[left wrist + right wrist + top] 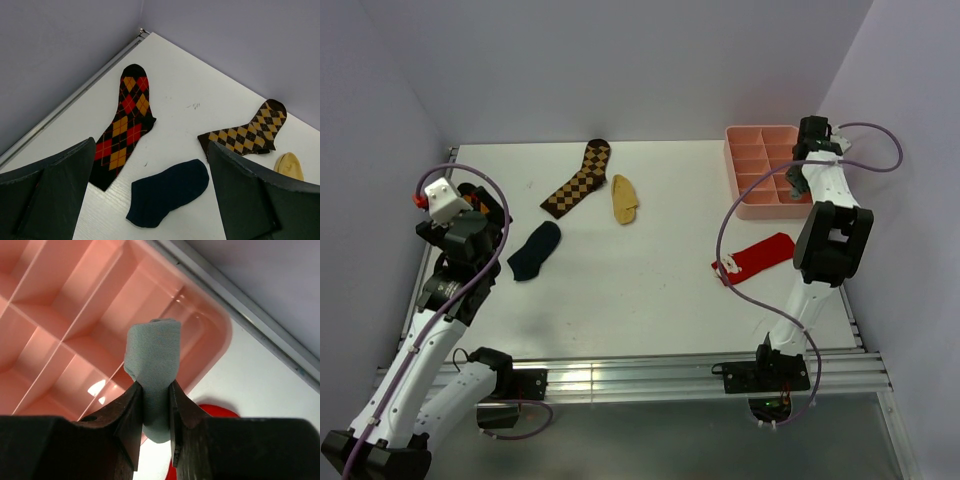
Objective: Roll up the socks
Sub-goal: Place the sock in the storage box.
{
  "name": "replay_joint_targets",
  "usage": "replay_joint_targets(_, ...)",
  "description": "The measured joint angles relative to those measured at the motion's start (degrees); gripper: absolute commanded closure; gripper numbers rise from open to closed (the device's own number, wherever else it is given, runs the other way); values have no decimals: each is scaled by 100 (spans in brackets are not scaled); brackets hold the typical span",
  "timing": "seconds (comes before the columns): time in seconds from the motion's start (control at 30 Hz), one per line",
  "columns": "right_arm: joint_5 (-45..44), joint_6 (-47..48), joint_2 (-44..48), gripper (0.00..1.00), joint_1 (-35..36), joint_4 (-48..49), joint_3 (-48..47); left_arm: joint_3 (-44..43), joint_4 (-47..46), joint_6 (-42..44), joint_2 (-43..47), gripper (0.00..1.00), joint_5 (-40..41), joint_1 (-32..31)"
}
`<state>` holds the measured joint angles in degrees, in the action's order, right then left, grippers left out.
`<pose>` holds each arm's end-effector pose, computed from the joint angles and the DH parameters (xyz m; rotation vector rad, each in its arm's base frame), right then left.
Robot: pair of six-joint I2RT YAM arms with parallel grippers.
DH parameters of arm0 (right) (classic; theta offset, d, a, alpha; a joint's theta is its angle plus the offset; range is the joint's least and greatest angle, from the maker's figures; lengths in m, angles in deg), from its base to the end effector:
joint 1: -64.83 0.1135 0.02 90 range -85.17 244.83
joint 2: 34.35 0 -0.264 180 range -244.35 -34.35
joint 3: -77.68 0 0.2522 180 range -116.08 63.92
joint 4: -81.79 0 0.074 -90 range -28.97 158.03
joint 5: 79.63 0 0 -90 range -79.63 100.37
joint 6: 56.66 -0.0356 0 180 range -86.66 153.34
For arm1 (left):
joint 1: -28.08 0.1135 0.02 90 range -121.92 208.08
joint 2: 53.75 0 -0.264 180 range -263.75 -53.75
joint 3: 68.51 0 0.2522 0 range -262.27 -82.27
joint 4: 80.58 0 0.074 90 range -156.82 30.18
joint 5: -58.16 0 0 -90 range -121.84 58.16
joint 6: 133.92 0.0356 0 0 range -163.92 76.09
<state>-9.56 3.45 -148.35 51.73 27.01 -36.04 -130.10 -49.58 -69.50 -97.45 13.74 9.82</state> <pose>0.4269 -0.1118 0.2653 1.0336 2.2513 -0.3163 0.1651 -0.0277 0.3509 -0.6520 1.6053 0.1535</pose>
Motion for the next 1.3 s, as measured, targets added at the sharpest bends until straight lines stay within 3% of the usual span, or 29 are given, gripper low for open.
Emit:
replay_joint_targets(0.87,-24,-1010,-918,99,-144,-66,-323,70,-136,52,-160,1,42,-33)
replay_joint_targets(0.93,4,-1086,-940,94,-153,-61,-323,74,-140,55,-164,1,42,-33)
replay_joint_targets(0.97,15,-1115,-955,85,-157,-61,-323,74,-146,66,-166,1,42,-33)
replay_joint_targets(1.3,282,-1318,-1043,46,-216,103,-354,74,-151,90,-188,0,39,-33)
